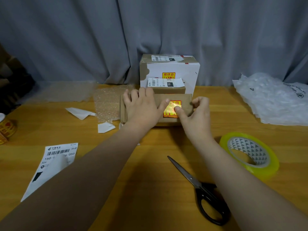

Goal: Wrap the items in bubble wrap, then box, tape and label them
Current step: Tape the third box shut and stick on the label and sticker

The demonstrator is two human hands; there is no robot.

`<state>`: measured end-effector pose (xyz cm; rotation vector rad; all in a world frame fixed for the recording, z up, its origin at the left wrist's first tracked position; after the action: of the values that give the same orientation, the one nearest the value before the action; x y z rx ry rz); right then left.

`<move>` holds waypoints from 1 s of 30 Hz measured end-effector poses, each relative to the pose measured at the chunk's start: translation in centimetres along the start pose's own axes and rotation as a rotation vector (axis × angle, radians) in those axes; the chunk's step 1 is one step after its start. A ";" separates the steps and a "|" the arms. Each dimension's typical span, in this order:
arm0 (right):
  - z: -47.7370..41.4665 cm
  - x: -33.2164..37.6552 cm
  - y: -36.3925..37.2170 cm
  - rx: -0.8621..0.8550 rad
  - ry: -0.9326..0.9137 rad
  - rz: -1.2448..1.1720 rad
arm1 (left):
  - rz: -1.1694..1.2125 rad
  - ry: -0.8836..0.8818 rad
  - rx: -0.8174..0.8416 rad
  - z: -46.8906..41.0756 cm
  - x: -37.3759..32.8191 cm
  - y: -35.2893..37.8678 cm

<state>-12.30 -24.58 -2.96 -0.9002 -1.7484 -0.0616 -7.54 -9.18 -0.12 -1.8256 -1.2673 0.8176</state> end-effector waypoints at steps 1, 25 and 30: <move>-0.3 0.2 0.2 0.025 0.004 0.024 | -0.015 0.008 0.010 0.0 0.1 0.0; 0.7 1.0 -0.7 0.373 -0.048 0.183 | 0.103 0.088 -0.125 2.8 0.7 -1.1; 1.5 0.4 -0.8 0.318 -0.058 0.294 | 0.104 0.236 -0.124 4.6 1.0 -0.6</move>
<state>-14.02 -24.24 -2.91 -0.9179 -1.6033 0.4276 -11.37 -7.06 -2.05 -2.0344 -1.1006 0.5679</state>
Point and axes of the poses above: each hand's wrist, its own z-axis away from the middle knuckle, its own y-axis out of the palm, x = y × z, the point moved 5 cm from there along -z, towards the middle knuckle, and after that the axes turned 5 degrees about y, right-handed, at the moved point
